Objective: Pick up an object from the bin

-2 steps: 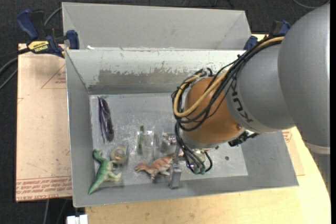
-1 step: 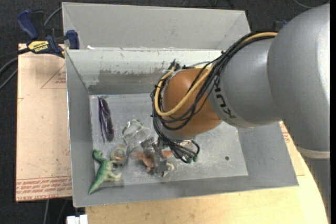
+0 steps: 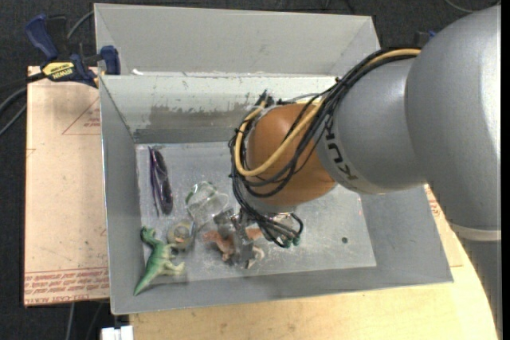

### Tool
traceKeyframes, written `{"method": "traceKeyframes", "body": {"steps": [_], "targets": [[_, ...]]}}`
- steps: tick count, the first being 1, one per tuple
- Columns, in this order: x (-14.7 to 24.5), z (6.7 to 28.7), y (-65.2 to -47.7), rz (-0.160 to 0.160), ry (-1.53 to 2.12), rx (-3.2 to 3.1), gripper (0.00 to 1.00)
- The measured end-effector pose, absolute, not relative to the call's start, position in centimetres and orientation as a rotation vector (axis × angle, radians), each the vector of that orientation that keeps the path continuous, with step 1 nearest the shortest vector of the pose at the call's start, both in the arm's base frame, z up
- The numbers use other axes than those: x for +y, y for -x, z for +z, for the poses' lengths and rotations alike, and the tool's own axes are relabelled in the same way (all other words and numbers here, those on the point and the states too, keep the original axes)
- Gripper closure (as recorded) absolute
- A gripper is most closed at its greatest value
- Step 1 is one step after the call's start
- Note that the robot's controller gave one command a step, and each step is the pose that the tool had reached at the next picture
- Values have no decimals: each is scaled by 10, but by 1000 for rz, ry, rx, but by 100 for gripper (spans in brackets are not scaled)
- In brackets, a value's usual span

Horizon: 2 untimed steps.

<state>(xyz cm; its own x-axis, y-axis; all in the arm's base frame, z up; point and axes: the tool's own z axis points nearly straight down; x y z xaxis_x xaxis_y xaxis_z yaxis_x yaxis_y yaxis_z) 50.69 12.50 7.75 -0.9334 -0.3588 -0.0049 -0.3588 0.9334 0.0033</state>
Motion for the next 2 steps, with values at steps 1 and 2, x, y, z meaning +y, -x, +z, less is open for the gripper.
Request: {"method": "traceKeyframes", "body": {"steps": [1, 2], "targets": [[132, 155, -524, 9, 522, 3083, 100], [96, 68, -521, 10, 583, 3083, 100]]}}
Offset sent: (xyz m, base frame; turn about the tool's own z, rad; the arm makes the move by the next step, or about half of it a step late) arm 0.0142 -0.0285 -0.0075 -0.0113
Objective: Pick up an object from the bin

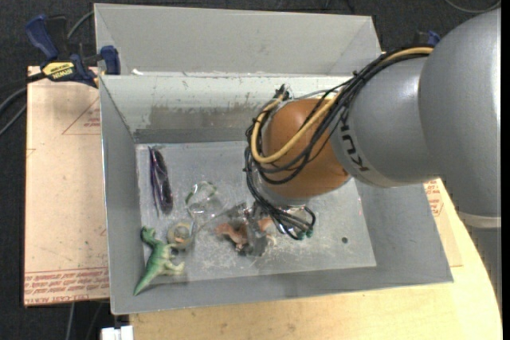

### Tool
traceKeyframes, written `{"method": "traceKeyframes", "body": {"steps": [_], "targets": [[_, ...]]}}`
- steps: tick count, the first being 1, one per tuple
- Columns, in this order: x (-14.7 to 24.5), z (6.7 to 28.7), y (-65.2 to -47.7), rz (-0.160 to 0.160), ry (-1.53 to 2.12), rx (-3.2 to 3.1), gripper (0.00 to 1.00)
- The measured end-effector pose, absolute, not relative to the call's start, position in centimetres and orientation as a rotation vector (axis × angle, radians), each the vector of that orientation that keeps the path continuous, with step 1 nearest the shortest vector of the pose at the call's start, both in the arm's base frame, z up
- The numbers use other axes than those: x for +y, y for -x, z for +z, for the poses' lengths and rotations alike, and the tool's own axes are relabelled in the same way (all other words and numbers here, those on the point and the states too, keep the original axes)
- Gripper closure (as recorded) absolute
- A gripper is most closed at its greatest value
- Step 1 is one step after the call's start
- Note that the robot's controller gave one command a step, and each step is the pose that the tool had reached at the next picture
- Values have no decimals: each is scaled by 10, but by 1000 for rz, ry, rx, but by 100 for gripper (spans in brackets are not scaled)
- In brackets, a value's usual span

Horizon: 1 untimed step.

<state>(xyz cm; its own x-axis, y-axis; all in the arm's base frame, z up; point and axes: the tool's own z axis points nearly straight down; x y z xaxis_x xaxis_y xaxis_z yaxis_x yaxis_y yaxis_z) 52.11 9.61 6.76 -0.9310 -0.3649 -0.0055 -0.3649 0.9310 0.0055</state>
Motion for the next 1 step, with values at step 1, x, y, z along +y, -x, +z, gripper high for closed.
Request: {"method": "traceKeyframes", "body": {"steps": [1], "targets": [[138, 257, -554, 12, 505, 3082, 100]]}}
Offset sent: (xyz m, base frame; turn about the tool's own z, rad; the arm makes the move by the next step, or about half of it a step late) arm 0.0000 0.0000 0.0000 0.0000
